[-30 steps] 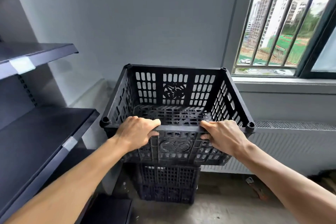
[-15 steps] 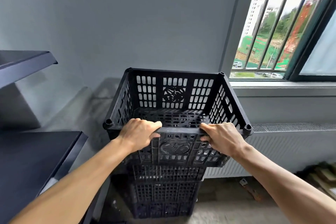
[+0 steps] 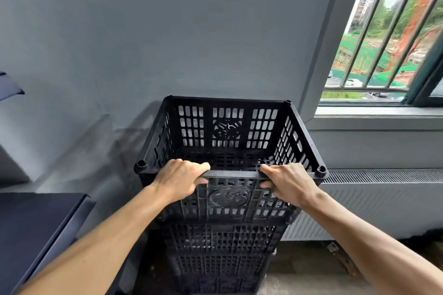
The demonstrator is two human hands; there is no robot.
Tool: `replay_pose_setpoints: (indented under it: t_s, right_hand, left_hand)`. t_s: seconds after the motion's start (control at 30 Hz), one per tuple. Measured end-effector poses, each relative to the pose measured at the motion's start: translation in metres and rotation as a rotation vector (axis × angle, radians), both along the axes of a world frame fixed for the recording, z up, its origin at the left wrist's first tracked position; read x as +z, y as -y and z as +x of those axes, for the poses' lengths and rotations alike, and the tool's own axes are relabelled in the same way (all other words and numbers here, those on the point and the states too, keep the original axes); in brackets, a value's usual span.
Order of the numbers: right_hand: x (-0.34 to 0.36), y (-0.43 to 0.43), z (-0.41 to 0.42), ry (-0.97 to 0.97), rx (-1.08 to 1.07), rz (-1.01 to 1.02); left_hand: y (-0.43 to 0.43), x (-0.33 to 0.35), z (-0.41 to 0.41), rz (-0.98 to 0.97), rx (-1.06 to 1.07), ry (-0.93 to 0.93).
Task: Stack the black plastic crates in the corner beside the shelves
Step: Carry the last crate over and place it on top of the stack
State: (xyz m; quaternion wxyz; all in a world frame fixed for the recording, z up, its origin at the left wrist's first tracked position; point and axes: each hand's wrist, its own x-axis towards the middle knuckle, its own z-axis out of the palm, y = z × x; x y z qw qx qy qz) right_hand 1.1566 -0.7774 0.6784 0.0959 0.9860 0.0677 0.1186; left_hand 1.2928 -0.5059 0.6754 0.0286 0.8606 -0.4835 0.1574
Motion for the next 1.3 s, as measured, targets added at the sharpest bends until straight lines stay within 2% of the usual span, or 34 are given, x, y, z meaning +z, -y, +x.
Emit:
replay_pose_setpoints:
  t_s: [0.37,0.6,0.83,0.97,1.3]
  right_hand:
    - [-0.003,0.031,0.050,-0.029,0.054,0.038]
    - [0.001,0.040,0.059,-0.045,0.101,0.045]
    - [-0.004,0.022,0.055,-0.082,0.046,-0.003]
    - [0.000,0.022,0.054,-0.103,0.027,0.040]
    - [0.004,0.017,0.047,-0.118,-0.007,0.054]
  left_hand:
    - [0.022,-0.010,0.052,0.025,0.014,-0.073]
    - [0.029,-0.009,0.053,0.020,0.061,-0.112]
    - [0.023,-0.019,0.045,0.045,0.136,-0.204]
    - [0.024,-0.008,0.044,0.037,0.129,-0.278]
    - [0.021,0.006,0.042,0.056,0.073,-0.288]
